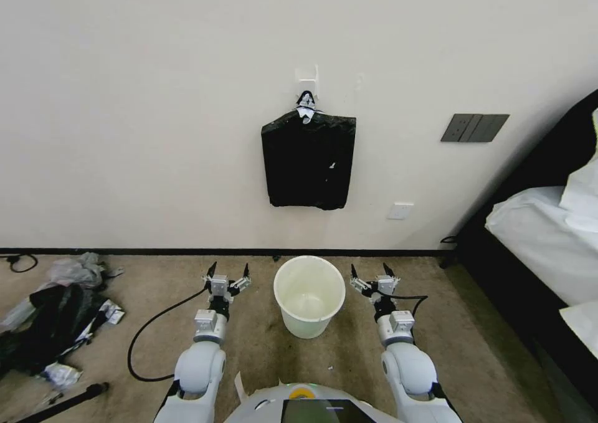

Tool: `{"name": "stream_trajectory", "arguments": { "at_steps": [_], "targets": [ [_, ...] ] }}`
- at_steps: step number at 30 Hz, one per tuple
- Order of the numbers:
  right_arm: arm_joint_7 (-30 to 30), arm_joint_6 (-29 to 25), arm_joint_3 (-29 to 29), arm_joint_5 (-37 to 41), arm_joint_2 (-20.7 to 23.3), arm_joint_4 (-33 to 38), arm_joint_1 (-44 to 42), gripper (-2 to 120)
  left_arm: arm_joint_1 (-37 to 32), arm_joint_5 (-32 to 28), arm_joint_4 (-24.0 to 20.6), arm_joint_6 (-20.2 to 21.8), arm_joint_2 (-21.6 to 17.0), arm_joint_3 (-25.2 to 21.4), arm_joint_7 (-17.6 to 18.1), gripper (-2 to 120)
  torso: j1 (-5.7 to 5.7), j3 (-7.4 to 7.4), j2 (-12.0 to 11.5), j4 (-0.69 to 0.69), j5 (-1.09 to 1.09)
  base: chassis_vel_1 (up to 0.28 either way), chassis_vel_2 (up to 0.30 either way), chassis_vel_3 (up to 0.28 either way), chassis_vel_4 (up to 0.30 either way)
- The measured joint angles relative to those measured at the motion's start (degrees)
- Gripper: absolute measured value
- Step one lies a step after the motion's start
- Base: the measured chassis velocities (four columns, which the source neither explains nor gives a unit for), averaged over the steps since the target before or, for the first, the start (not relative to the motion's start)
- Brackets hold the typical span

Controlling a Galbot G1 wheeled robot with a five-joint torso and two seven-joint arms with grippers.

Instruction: Place a trash bag onto the trash bin.

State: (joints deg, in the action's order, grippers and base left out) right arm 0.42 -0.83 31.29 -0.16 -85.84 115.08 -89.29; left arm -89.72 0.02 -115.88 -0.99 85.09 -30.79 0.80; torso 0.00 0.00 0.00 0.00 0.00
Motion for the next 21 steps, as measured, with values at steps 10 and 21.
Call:
{"name": "stream_trajectory", "arguments": {
  "at_steps": [10, 21],
  "targets": [
    [9.77, -15.84, -5.18, -4.79, 2.84, 11.76, -9.25, 100, -6.53, -0.59, -10.32, -7.91, -6.05, 4.07, 5.11, 100, -0.01, 0.00, 0.00, -0.04, -0.02, 0.000, 0.000, 0.000, 0.000],
    [10.36, -15.76, -7.18, -0.79, 5.00, 11.86, -9.49, 100, -6.90, -0.98, -10.18, -8.47, -5.70, 3.65, 5.04, 100, 0.00, 0.00, 0.00, 0.00, 0.01, 0.000, 0.000, 0.000, 0.000]
  ]
}}
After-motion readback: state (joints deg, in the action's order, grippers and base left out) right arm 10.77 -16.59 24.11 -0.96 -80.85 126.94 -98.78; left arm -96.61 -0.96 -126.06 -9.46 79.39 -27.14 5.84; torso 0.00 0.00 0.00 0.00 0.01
